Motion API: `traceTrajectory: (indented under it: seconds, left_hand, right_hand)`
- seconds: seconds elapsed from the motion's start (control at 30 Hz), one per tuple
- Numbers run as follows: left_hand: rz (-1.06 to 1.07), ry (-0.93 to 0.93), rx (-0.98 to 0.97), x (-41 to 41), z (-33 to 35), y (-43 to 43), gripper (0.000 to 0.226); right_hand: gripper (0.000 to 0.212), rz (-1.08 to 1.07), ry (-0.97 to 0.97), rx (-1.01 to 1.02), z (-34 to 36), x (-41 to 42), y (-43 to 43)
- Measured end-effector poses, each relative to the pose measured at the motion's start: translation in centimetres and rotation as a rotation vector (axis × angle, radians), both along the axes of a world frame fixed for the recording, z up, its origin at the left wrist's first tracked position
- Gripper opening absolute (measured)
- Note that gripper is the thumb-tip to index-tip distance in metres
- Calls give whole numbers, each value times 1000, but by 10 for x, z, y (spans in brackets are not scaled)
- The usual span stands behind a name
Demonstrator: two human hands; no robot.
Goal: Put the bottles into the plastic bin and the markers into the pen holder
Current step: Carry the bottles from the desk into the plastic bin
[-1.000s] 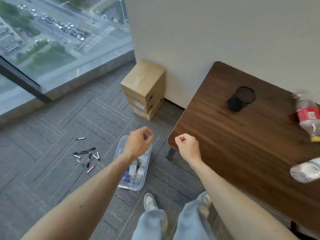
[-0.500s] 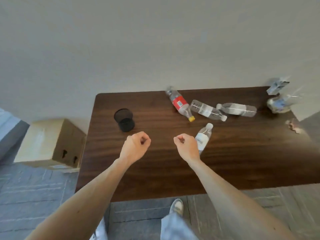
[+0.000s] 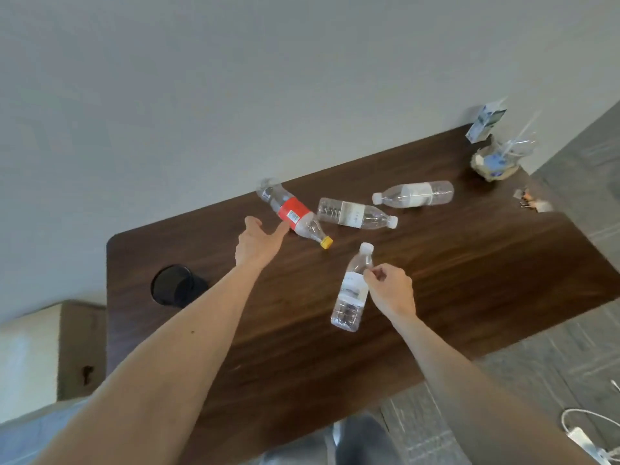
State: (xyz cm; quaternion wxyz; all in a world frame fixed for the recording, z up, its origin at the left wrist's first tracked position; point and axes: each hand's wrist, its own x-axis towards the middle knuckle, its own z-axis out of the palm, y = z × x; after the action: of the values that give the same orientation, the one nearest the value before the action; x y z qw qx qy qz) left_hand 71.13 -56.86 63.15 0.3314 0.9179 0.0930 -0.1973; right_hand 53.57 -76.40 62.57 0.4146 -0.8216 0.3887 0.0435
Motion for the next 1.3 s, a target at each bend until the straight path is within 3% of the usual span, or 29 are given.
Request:
traceTrajectory:
  seconds: [0.17, 0.5, 0.57, 0.73, 0.87, 1.03, 1.3]
  left_hand:
    - [45, 110, -76, 70, -25, -30, 111]
    - [200, 317, -264, 117, -60, -68, 92]
    - [203, 305, -270, 116, -64, -67, 89]
    - [40, 217, -153, 98, -63, -47, 86]
    - [-90, 193, -133, 76, -51, -29, 78]
    - [-157, 197, -179, 37, -41, -5, 73]
    - [-46, 171, -221, -34, -10, 31, 69]
  right_hand:
    - [20, -118, 31, -36, -11, 4, -8]
    - [25, -233, 104, -63, -24, 20, 3]
    - [34, -231, 131, -36, -27, 24, 5]
    - [81, -221, 217, 11, -43, 37, 18]
    - [97, -184, 317, 8, -57, 44, 26]
    - [89, -131, 354, 18, -73, 37, 32]
    - [82, 38, 231, 48, -46, 40, 36]
